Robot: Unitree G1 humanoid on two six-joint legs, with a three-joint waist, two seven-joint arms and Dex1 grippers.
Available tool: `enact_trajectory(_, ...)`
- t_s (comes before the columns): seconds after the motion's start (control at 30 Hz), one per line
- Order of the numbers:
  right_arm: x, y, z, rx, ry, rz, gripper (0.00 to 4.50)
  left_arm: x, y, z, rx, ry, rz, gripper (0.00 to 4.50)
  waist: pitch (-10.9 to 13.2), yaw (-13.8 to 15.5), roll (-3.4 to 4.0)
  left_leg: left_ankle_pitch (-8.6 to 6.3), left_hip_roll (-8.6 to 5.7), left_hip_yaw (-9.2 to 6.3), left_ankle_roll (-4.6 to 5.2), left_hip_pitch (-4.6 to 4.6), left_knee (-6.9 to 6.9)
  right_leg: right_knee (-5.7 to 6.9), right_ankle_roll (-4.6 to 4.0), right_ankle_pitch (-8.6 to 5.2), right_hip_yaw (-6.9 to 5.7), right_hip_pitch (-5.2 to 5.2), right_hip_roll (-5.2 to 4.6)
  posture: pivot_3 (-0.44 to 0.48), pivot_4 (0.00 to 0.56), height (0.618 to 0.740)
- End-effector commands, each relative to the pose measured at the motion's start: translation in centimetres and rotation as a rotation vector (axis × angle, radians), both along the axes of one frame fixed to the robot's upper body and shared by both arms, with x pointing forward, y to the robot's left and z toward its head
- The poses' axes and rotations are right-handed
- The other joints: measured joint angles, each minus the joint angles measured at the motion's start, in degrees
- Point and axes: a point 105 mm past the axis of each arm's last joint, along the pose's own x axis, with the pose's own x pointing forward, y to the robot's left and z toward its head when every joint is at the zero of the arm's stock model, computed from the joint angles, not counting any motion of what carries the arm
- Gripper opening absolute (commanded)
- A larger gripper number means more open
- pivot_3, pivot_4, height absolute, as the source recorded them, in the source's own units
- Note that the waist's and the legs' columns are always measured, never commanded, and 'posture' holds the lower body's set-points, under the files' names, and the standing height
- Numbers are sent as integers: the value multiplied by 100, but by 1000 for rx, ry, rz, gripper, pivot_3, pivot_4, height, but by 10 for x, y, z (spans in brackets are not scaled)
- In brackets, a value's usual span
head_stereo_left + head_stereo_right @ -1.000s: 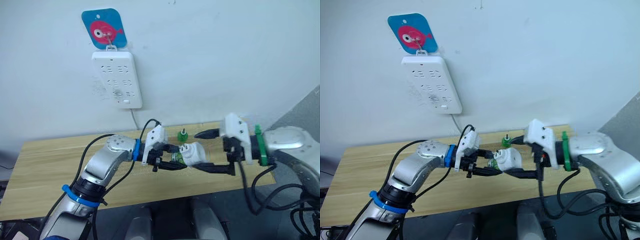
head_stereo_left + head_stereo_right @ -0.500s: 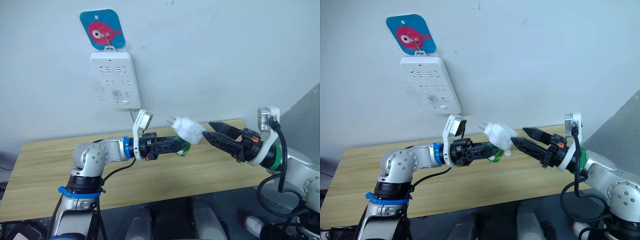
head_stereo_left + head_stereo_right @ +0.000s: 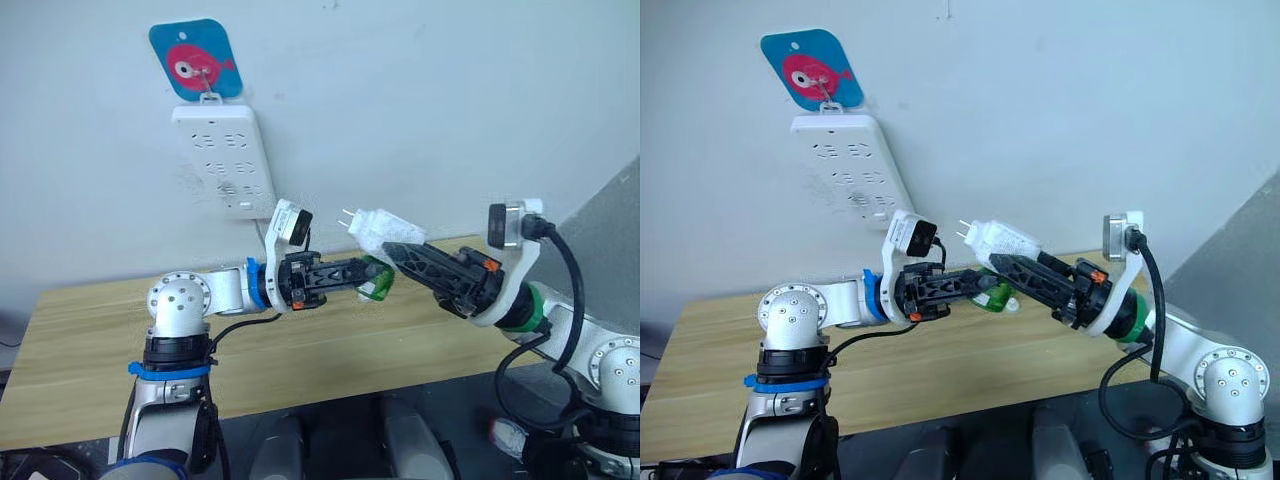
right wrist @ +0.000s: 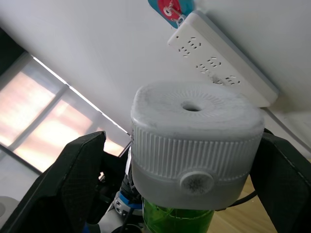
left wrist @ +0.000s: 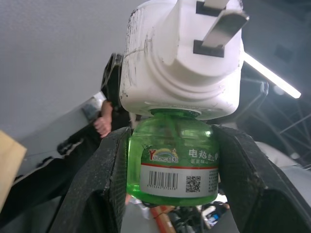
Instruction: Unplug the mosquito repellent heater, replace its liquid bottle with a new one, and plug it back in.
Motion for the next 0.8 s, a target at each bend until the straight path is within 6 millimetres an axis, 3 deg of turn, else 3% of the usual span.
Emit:
enact_trajectory(0.03,-7,6,15,50,-46,51,4500,-4,4,4,-11,-5,-14,2271,0,-4,0,0,0,0,0,0,0,0,0,0,0,0,0,-221,218,740)
enact_trajectory(0.3,-6,10,18,56,-49,78,4500,-5,4,2,-9,-3,-11,2271,-1,-6,1,0,0,-1,0,-1,0,-2,0,0,0,0,0,-214,212,740)
enact_trajectory(0.4,-9,13,17,49,-44,106,3935,-6,4,1,-6,-9,-11,2271,-1,-6,1,0,0,1,0,-1,-1,-2,0,0,1,-1,0,-211,210,740)
enact_trajectory(0.5,-11,14,16,43,-39,119,3004,-8,3,1,-2,-13,-18,2271,-1,-6,1,0,0,0,0,-1,0,-2,0,0,1,-1,0,-209,209,740)
enact_trajectory(0.77,-12,14,15,47,-32,126,2992,-3,6,-5,8,4,15,2271,-2,-5,1,0,0,1,0,-1,-1,-2,0,0,1,-1,0,-209,209,740)
enact_trajectory(0.8,-13,14,15,48,-30,126,2992,-2,6,-7,22,8,21,2621,-2,-5,1,0,0,1,0,-1,-1,-2,0,0,1,-1,0,-208,208,740)
